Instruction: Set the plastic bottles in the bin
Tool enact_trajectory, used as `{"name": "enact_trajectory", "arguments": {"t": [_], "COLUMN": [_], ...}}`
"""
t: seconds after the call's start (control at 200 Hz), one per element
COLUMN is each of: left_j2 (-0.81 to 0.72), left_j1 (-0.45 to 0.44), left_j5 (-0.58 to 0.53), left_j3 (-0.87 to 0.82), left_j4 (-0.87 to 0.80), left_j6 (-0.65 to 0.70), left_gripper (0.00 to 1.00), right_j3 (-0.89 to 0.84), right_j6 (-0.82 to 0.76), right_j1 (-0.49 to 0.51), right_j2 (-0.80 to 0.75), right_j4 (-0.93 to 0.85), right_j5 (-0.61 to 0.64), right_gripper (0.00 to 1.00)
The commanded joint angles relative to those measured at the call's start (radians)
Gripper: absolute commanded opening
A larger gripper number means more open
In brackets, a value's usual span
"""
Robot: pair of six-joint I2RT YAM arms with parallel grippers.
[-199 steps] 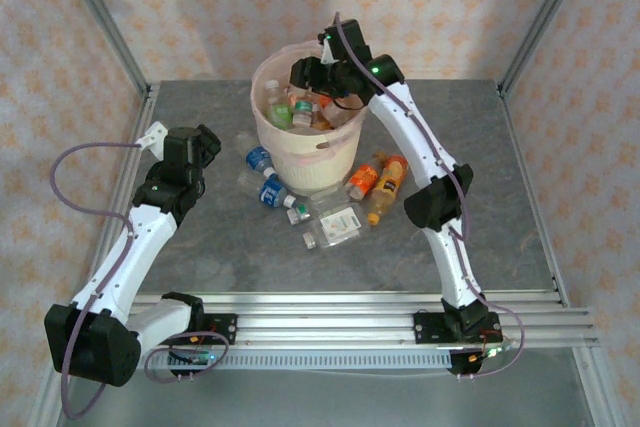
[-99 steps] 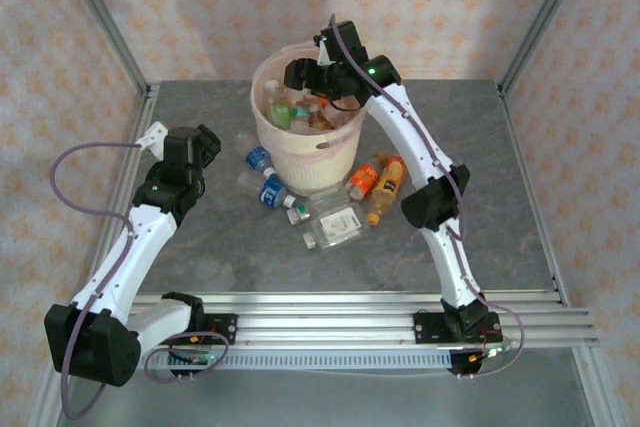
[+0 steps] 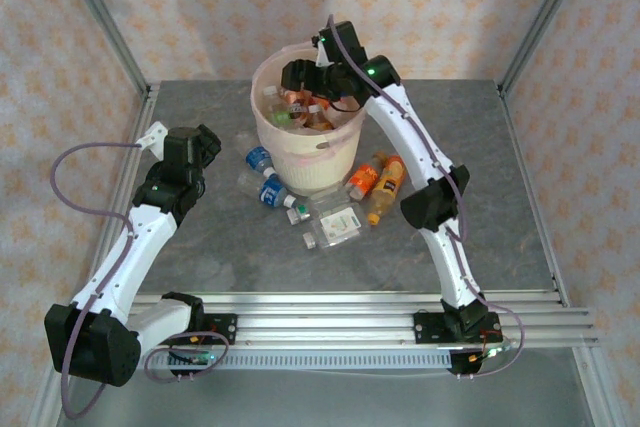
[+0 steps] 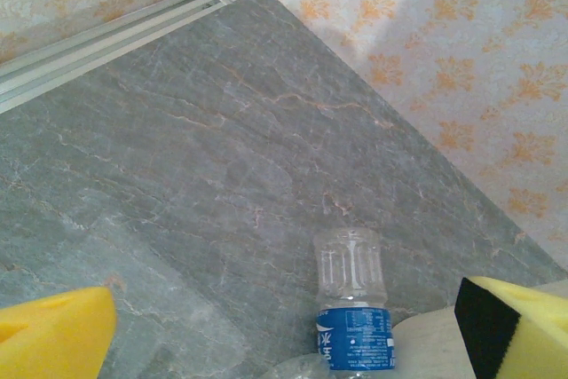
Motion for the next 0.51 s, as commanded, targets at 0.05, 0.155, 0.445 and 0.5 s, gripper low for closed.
{"name": "enact_trajectory", "arguments": {"t": [0.05, 0.155, 0.445, 0.5], "left_j2": [0.001, -0.005, -0.021, -0.025], "left_j1": [0.011, 0.010, 0.010, 0.011], "left_j5": [-0.006, -0.012, -0.025, -0.029], "left_j3": [0.029, 0.026, 0.020, 0.019], "left_j4": [-0.012, -0.016, -0.026, -0.029], "left_j6": [-0.003, 0.000, 0.003, 0.004], "left_gripper": [1.00, 1.00, 1.00, 1.00], "right_j3": [0.037, 0.037, 0.015, -0.012], "right_j6": [-0.034, -0.049, -0.114, -0.128], "right_j1": [0.015, 0.015, 0.015, 0.015], "right_j2": [-0.092, -0.118, -0.220, -0.250], "right_j4": [-0.045, -0.074, -0.184, -0.199], "right_j5": [0.055, 0.086, 0.208, 0.237], "right_gripper": [0.77, 0.77, 0.76, 0.76]}}
